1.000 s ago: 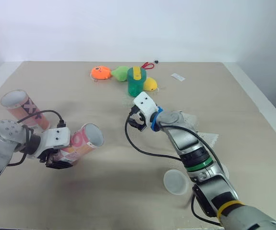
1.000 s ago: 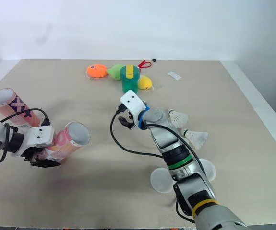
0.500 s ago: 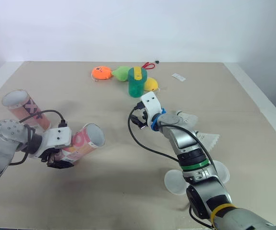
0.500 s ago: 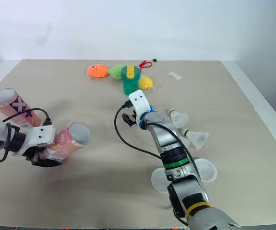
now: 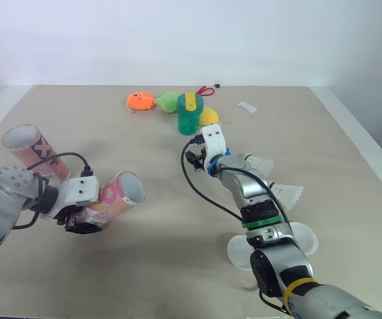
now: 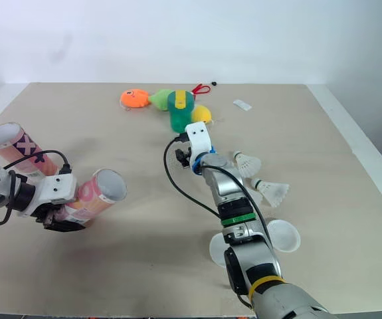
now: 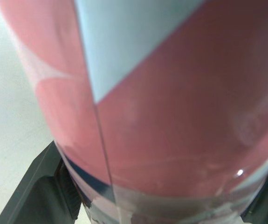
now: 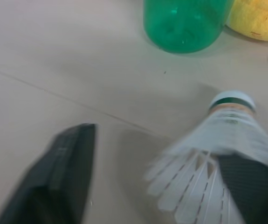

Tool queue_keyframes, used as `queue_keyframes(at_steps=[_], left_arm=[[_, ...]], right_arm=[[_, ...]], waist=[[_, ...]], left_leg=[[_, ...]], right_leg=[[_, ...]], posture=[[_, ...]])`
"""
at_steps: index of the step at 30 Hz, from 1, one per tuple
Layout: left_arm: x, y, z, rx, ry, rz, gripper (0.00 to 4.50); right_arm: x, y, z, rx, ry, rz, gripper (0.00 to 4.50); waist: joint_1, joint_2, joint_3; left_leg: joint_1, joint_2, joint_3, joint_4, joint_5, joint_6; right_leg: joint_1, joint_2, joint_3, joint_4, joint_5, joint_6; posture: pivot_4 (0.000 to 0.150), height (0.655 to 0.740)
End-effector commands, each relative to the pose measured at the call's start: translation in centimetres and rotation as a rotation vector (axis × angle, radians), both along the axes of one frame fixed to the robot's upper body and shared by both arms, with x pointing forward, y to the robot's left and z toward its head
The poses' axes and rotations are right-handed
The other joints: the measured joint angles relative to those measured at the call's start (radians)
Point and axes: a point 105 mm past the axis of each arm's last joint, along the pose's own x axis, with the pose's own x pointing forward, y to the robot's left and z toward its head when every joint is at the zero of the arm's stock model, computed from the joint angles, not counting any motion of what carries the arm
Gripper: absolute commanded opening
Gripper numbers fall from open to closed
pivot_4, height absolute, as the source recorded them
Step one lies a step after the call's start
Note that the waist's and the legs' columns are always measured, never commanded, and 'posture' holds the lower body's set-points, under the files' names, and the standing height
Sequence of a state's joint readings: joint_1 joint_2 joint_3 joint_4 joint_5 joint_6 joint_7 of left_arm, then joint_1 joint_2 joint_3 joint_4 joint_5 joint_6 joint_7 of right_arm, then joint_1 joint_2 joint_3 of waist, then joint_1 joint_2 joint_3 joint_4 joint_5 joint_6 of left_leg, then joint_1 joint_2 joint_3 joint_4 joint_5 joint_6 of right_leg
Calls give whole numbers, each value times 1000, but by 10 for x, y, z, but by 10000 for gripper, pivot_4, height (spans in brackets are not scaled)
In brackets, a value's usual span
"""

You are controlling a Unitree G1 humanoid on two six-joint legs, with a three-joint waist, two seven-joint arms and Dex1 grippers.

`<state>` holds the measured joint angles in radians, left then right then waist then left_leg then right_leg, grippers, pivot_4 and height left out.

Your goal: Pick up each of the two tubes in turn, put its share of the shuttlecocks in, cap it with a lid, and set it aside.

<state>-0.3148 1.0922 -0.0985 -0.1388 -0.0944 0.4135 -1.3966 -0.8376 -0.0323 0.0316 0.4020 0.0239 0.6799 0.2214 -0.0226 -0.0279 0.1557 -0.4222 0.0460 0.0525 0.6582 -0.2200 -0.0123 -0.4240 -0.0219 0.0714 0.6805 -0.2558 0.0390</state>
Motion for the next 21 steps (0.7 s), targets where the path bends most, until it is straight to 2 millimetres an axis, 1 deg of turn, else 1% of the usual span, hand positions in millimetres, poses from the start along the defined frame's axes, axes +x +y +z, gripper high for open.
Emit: queue_keyframes(at_steps=[1,3,4,5,9,11,14,16,18,19,21], left_arm=[[-7,-11,-12,-19,45,-40,36694],[-8,-11,-12,-18,46,-39,36694],[-8,-11,-12,-18,46,-39,36694],[-8,-11,-13,-18,47,-39,36694],[-8,-10,-13,-16,48,-38,36694],[-8,-10,-13,-16,49,-38,36694],[-8,-10,-13,-15,50,-38,36694],[-9,-10,-13,-15,50,-35,36694],[-9,-9,-13,-15,51,-33,36694],[-9,-9,-13,-15,51,-32,36694],[-9,-9,-13,-15,52,-31,36694]], right_arm=[[4,3,18,41,-53,-5,17208],[4,3,17,51,-46,-5,5899],[4,4,16,55,-42,-4,1964],[3,4,15,61,-36,-3,261],[1,8,14,77,-26,9,261],[-4,14,20,93,-35,43,261],[-14,22,35,130,-49,110,261],[-26,23,54,153,-86,187,261],[-41,24,75,167,-143,298,261],[-47,24,80,173,-155,334,261],[-64,24,94,121,-225,470,261]], waist=[[0,0,0],[0,0,0],[0,0,0],[0,0,0],[0,0,0],[0,0,0],[0,1,1],[0,2,1],[1,2,1],[1,2,1],[0,2,1]], left_leg=[[0,0,0,0,0,0],[0,0,0,0,0,0],[0,0,0,0,0,0],[0,0,0,0,0,0],[0,0,0,0,0,0],[0,0,0,0,0,0],[0,0,0,-1,0,0],[0,0,0,-1,0,0],[-1,0,-1,-1,0,0],[-1,0,-1,-1,0,0],[-1,0,-1,-1,0,0]], right_leg=[[0,0,0,0,0,0],[0,0,0,0,0,0],[0,0,0,0,0,0],[0,0,0,0,0,0],[0,0,0,0,0,0],[0,0,0,0,0,0],[0,0,0,0,0,0],[0,0,0,0,0,0],[0,0,0,0,-1,1],[0,-1,0,0,-1,1],[0,-2,0,-1,-4,6]], posture=[[1500,7400],[1500,7400],[1500,7400],[1500,7400],[1500,7400],[1500,7400],[1500,7400],[1500,7400],[1500,7400],[1500,7400],[1500,7400]])
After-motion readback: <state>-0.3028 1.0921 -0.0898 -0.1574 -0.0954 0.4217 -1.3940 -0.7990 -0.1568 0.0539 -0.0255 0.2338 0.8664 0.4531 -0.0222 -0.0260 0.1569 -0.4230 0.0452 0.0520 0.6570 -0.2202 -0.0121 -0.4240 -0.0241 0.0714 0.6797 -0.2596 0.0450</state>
